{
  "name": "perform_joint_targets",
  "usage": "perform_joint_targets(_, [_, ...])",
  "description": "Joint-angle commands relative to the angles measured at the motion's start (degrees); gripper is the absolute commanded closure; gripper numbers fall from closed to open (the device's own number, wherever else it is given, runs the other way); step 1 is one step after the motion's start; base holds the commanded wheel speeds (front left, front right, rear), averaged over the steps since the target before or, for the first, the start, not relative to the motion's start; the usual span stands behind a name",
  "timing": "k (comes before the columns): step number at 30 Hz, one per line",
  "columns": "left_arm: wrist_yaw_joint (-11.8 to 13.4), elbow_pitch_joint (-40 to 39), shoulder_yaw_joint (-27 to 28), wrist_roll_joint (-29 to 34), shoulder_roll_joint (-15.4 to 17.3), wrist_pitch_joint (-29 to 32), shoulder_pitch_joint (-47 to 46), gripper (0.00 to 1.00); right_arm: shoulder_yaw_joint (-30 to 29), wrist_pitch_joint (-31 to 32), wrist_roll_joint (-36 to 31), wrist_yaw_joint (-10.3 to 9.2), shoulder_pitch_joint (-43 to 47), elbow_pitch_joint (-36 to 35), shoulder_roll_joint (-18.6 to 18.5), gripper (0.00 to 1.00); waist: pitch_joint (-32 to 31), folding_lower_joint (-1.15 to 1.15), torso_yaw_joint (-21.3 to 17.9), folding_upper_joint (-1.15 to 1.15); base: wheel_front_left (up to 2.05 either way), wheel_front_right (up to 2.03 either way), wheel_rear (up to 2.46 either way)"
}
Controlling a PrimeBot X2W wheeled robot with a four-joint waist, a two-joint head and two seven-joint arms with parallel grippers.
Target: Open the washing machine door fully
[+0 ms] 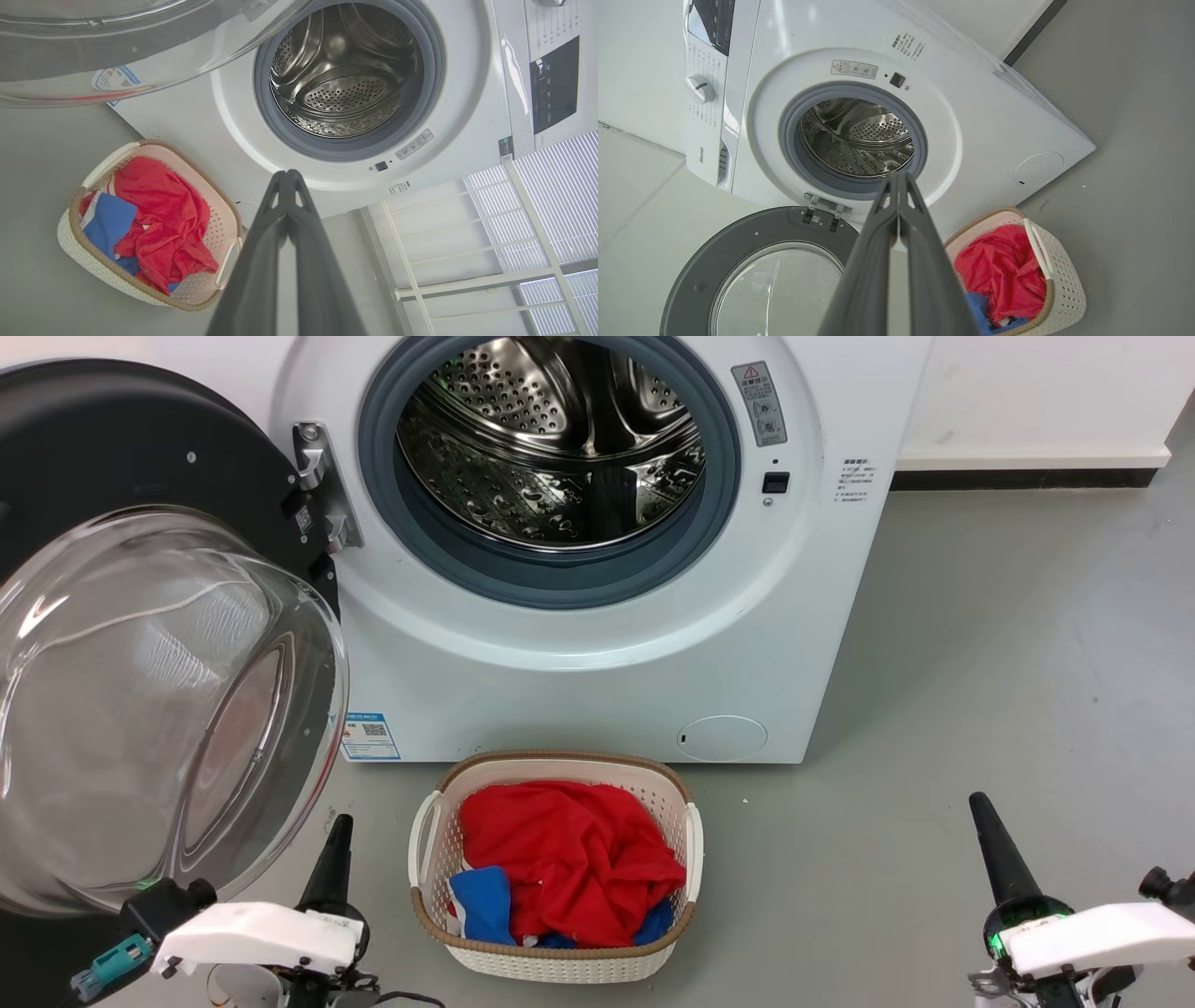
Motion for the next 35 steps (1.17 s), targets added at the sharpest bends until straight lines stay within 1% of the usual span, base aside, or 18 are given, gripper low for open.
perform_joint_targets(1, [-0.3,-0.5,0.7,-1.1,0.0,0.3,-1.4,1.0,-0.2,0.2,1.4,0.0,-1.6,-0.2,-0.4,1.0,0.0,0.0,0.0,0.0,0.0,0.0,0.0])
perform_joint_targets(23, [-2.8,-0.5,4.5,-11.5,-2.5,3.7,-2.0,1.0,-1.1,1.4,14.0,0.01,-3.7,2.4,-0.3,1.0,0.4,0.0,0.0,0.0,0.0,0.0,0.0])
perform_joint_targets(35, [-3.7,-0.4,6.3,-16.1,-3.6,5.2,-2.3,1.0,-1.6,2.0,19.6,0.01,-4.7,3.6,-0.2,1.0,0.6,0.0,0.0,0.0,0.0,0.0,0.0])
